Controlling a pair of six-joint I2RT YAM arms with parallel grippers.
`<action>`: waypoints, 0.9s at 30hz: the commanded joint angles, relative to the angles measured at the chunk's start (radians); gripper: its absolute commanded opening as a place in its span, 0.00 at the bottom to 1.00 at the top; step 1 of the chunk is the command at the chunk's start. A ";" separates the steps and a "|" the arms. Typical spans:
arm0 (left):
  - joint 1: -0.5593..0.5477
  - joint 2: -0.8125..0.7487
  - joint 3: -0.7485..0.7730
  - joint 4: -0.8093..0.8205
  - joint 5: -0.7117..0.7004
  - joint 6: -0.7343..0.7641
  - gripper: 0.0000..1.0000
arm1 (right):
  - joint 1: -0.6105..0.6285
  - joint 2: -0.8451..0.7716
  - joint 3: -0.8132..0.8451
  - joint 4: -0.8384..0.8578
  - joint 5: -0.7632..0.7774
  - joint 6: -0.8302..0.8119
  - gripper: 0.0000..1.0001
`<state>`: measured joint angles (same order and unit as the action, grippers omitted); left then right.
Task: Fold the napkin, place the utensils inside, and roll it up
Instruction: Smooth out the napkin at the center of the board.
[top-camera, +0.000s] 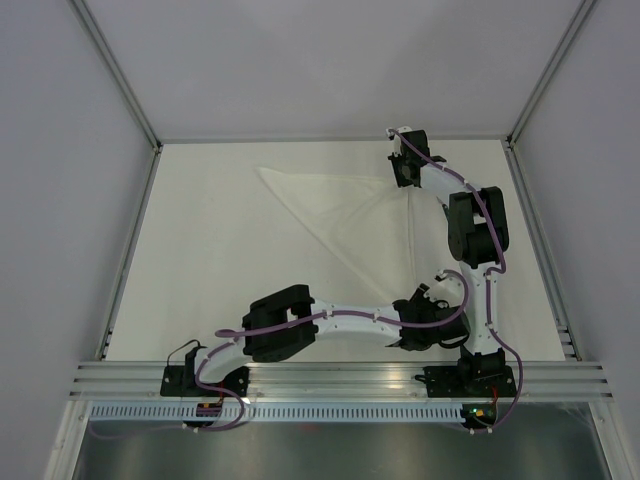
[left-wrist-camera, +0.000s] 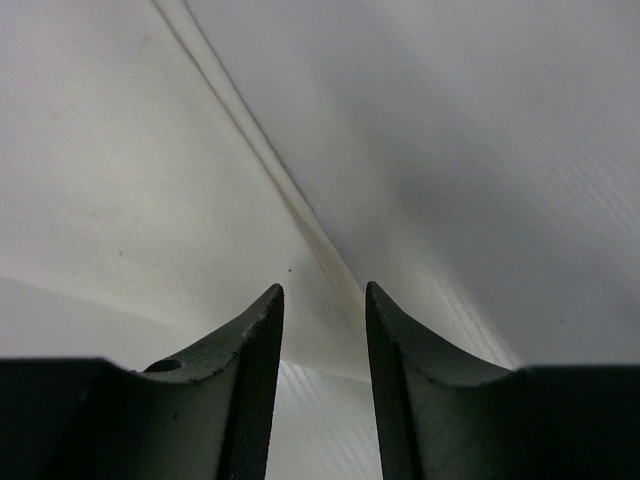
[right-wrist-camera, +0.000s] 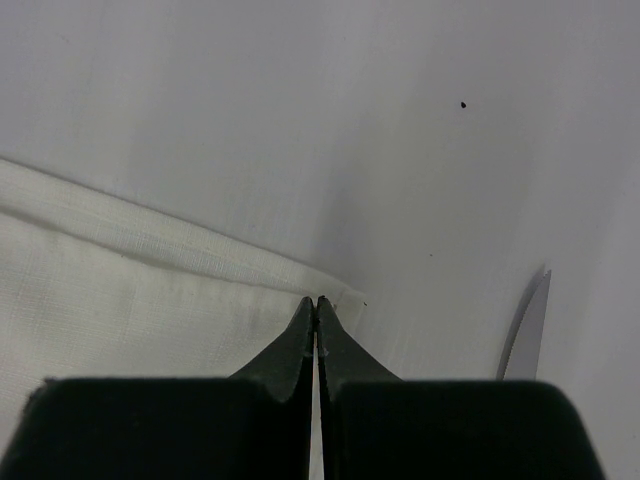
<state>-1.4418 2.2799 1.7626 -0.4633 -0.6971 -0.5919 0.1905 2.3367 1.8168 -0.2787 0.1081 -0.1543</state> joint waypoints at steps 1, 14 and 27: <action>0.000 0.004 0.009 -0.021 -0.015 -0.043 0.43 | 0.000 0.009 0.029 -0.060 0.016 -0.005 0.01; -0.002 0.026 -0.005 -0.021 0.015 -0.065 0.40 | 0.000 0.012 0.030 -0.060 0.018 -0.007 0.00; -0.011 0.036 -0.023 -0.021 0.018 -0.089 0.27 | 0.000 0.013 0.030 -0.060 0.018 -0.010 0.00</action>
<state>-1.4441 2.3035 1.7523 -0.4770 -0.6792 -0.6407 0.1905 2.3367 1.8168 -0.2787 0.1081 -0.1547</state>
